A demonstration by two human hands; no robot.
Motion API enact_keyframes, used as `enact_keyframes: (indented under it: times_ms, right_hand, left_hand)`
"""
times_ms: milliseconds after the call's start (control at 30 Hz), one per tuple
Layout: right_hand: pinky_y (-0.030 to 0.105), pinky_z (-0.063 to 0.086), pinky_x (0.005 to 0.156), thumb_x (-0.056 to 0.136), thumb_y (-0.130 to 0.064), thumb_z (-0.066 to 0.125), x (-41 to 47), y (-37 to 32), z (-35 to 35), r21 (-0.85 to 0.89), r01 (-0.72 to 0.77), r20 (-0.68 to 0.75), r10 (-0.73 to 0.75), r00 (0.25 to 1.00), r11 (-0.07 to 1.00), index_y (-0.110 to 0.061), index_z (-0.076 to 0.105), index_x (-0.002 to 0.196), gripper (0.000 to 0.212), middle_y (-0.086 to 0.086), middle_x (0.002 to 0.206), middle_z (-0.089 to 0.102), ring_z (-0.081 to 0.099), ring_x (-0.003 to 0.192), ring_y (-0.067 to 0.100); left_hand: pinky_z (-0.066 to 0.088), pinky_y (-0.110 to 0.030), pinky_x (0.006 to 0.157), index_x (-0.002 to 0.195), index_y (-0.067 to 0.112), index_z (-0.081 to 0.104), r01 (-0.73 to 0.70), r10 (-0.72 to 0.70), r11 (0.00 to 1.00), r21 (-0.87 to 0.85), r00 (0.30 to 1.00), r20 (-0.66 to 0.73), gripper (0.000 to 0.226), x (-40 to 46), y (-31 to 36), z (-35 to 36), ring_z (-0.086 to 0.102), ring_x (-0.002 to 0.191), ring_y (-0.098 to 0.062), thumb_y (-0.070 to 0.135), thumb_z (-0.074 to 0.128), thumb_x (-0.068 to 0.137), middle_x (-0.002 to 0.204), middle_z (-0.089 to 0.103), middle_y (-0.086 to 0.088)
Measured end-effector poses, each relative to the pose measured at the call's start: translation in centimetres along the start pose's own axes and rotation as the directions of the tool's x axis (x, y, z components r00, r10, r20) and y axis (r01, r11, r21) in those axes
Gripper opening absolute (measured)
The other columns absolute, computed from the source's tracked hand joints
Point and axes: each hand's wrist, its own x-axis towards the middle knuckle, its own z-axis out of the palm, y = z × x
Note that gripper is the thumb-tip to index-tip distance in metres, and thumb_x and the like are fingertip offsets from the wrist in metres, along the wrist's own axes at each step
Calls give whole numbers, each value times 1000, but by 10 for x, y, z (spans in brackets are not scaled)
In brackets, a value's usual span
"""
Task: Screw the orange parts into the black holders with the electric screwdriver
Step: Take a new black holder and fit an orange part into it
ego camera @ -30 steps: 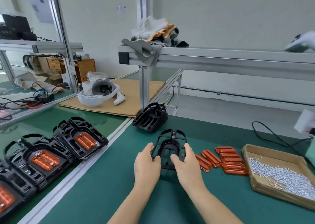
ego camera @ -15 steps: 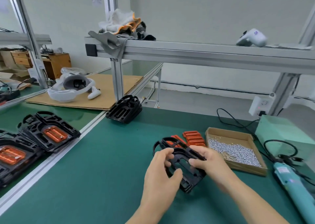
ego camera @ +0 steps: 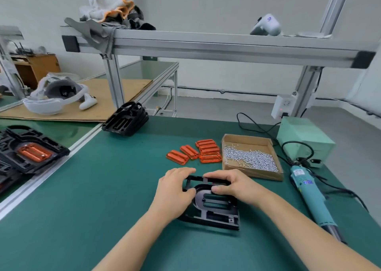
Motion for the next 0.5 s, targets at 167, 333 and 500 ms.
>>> enact_keyframes:
  times_ms: [167,333,500]
  right_hand:
    - [7,36,91,89,-9,68,6,8,6,-161,77,-10,-79,997,984,-32,62,119,38,-7,114,63,56,101,-7]
    - [7,29,94,92,-19,66,8,18,11,-230,57,-44,-69,997,972,-29,60,126,36,-1,113,50,48,110,7]
    - [1,28,90,92,-20,66,7,19,12,-202,26,-59,-38,998,979,-26,61,128,36,-3,111,50,48,107,3]
  left_hand:
    - [28,-21,104,131,25,55,12,-15,998,63,999,40,44,5,-9,8,40,126,-10,18,59,87,135,53,12]
    - [33,-25,100,119,24,64,27,-25,999,23,998,-64,32,29,-18,4,45,123,-11,21,60,87,125,59,9]
    - [20,-32,107,132,27,52,-71,94,926,371,995,-44,43,81,-32,-1,30,134,-16,11,46,92,142,45,11]
